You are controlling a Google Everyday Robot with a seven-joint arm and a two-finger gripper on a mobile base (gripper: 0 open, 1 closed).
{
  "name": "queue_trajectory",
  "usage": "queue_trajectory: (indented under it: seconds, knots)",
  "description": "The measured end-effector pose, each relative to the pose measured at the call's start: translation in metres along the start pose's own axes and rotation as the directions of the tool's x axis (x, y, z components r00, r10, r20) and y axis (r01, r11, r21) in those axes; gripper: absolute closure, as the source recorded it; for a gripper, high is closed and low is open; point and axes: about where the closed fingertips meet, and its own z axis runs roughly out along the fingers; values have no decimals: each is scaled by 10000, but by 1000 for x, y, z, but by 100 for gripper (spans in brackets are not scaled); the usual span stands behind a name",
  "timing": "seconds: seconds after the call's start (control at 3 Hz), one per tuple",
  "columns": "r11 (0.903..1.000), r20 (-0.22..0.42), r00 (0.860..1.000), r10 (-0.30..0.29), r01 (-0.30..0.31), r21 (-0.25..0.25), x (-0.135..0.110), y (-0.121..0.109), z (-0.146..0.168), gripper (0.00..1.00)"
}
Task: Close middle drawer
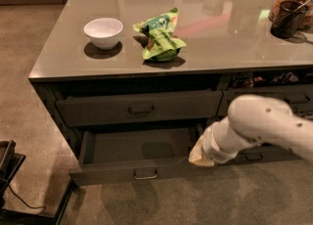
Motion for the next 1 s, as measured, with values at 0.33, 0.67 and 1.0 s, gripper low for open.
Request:
queue_trajectory:
  seconds: [0.33,0.67,1.0]
  knots:
    - [9999,802,9968,-48,59,-140,22,15,65,100]
    - [9994,1589,9869,258,-217,-279,40,21,131,100]
    - [9976,1688,9845,485,-393,-573,44,29,148,100]
